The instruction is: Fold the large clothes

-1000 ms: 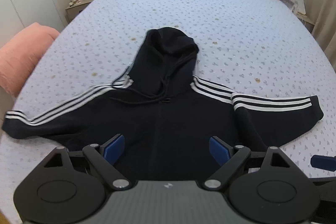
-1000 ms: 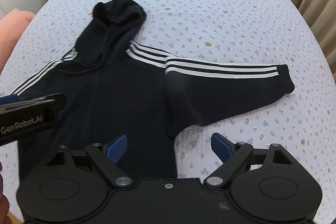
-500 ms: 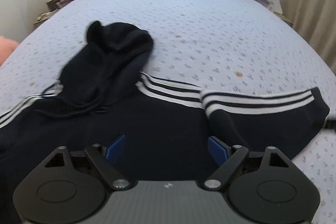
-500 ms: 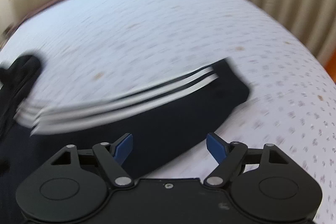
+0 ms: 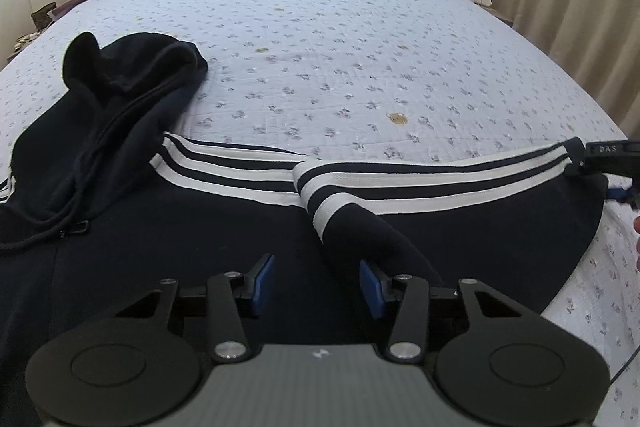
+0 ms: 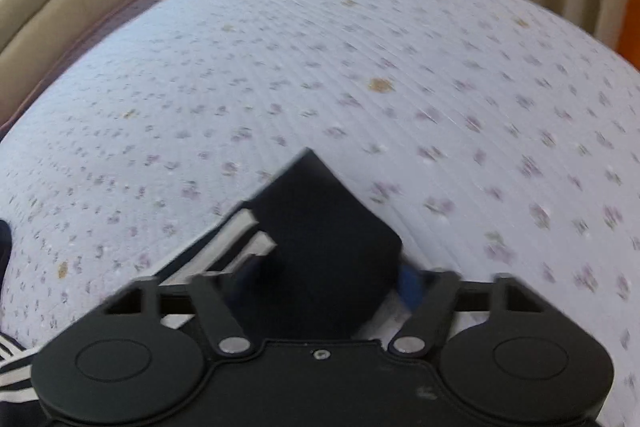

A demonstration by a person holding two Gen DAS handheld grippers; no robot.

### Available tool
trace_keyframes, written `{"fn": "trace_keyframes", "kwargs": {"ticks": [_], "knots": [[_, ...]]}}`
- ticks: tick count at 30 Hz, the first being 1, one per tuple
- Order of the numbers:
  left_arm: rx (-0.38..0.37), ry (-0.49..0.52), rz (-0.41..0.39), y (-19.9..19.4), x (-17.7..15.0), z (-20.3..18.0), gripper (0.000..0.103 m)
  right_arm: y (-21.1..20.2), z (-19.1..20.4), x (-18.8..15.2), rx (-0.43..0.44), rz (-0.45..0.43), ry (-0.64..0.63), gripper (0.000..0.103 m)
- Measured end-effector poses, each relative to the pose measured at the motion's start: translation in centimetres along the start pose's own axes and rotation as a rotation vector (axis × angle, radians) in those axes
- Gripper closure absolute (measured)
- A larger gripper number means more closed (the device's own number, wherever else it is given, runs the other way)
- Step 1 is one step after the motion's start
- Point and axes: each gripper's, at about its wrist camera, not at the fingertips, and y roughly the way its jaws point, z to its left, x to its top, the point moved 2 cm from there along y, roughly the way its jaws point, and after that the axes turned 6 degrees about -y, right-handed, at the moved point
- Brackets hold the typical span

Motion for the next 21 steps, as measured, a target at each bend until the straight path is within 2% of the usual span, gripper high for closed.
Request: {"fn": "trace_keyframes", "kwargs": {"ticks": [1, 4, 8, 11, 13, 16, 18, 19, 21], "knots": [[0.000, 0.001, 0.000, 0.1, 0.0, 0.0, 0.054, 0.0, 0.5, 0.0, 0.025, 0.003, -0.022, 0.082], [0.001, -0.007, 0.000, 0.3, 0.2, 0.1, 0.055, -1.8, 1.8, 0.2, 0.029, -0.059, -0.101, 0.083], [-0.018, -0.024, -0.017, 0.1, 0.6, -0.1, 0.055, -7.1, 1.6, 0.1, 0.001, -0.170, -0.141, 0.084], [-0.056, -0.029, -0.026, 0.1, 0.9, -0.8, 0.054, -11.9, 0.1, -0.4, -0.126, -0.259, -0.167, 0.084], [-0.090, -0.029, -0.027, 0.3, 1.0, -1.9, 0.054, -14.7, -1.8, -0.9, -0.237, -0.297, -0.137, 0.084], [-0.126, 0.013, -0.004, 1.4, 0.6, -4.6, 0.054, -16.2, -4.2, -2.2, -0.352, -0.290, -0.089, 0.084], [-0.128, 0.067, 0.027, 2.7, -0.3, -6.6, 0.054, -15.3, -5.1, -3.1, -0.376, -0.236, -0.076, 0.084], [-0.097, 0.109, 0.037, 3.4, -1.0, -7.8, 0.054, -14.5, -5.4, -3.6, -0.386, -0.210, -0.071, 0.084], [-0.007, 0.249, -0.043, 3.8, -2.5, -10.1, 0.052, -12.9, -5.3, -4.0, -0.414, -0.168, -0.076, 0.084]]}}
